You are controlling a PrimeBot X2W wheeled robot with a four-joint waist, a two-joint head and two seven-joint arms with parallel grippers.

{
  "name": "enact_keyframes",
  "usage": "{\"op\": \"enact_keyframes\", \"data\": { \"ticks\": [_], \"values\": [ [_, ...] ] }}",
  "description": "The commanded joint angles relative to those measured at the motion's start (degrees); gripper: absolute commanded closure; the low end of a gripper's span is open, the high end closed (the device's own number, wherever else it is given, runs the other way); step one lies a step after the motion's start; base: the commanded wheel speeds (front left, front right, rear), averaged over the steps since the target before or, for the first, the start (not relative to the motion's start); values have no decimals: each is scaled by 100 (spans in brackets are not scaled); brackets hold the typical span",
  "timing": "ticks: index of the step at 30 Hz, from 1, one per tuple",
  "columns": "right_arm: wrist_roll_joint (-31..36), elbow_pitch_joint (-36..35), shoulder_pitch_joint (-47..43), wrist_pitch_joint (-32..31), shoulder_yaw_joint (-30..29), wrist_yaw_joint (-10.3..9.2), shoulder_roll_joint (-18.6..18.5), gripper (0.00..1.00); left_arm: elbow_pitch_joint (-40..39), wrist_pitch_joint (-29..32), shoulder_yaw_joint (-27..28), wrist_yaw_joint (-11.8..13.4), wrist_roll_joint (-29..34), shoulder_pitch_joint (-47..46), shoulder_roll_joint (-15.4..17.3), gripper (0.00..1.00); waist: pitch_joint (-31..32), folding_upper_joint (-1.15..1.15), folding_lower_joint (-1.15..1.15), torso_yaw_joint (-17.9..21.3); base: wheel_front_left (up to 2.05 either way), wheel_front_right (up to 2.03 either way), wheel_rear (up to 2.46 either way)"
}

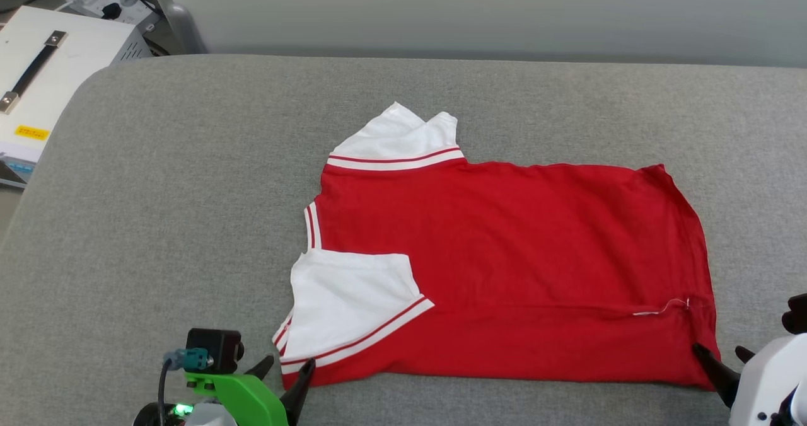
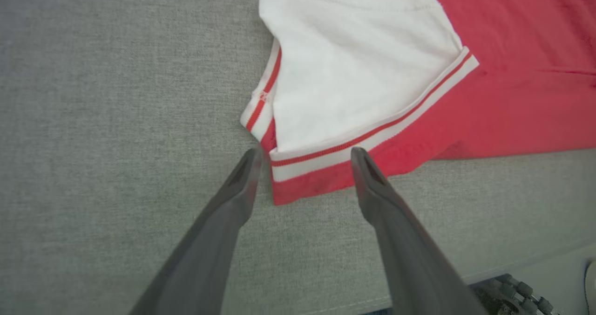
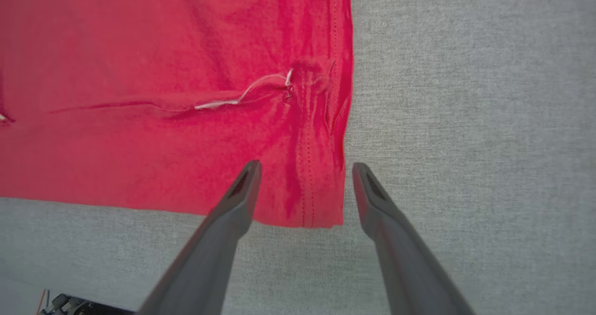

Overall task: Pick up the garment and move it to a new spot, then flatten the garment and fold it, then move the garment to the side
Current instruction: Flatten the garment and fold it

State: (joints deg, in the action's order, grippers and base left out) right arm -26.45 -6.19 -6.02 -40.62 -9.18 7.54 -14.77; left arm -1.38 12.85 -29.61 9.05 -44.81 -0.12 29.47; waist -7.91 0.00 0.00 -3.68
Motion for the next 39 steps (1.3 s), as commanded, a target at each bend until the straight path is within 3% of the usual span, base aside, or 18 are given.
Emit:
{"op": "enact_keyframes", "data": {
  "ticks": [1,7,15,16,17,18,19,26,38,39],
  "values": [
    [65,-101,-65,-38,-39,-5,60,0,-22,51,-14,69,31,45,58,0,-60,0,0,34,0,0,0],
    [184,-293,-58,-122,-63,-5,267,0,315,-33,43,232,120,-106,-14,0,-280,0,0,129,0,0,0],
    [228,-406,26,-168,-81,-5,297,0,880,-78,-34,78,76,-310,-166,0,-543,0,0,243,0,0,0],
    [228,-414,27,-170,-81,-5,295,0,953,2,-84,39,55,-315,-172,5,-553,0,0,249,0,0,0],
    [228,-425,26,-175,-85,-5,293,0,1032,105,-151,-10,39,-323,-171,50,-560,0,0,251,0,0,0],
    [230,-430,24,-179,-91,-5,291,0,1079,158,-192,-50,31,-335,-171,88,-558,0,0,249,0,0,0],
    [235,-432,22,-187,-105,-5,290,0,1123,190,-221,-103,6,-350,-185,100,-543,0,0,238,0,0,0],
    [362,-313,-11,-215,-209,-5,291,0,1111,-23,-194,-204,23,-417,-197,100,-369,0,0,71,0,0,0],
    [438,740,166,-216,-146,-5,271,0,135,139,-216,-1,95,-282,32,100,-297,0,0,-182,0,0,0],
    [415,834,200,-206,-133,-5,274,37,121,153,-225,8,97,-276,39,100,-300,0,0,-181,0,0,0]
  ]
}}
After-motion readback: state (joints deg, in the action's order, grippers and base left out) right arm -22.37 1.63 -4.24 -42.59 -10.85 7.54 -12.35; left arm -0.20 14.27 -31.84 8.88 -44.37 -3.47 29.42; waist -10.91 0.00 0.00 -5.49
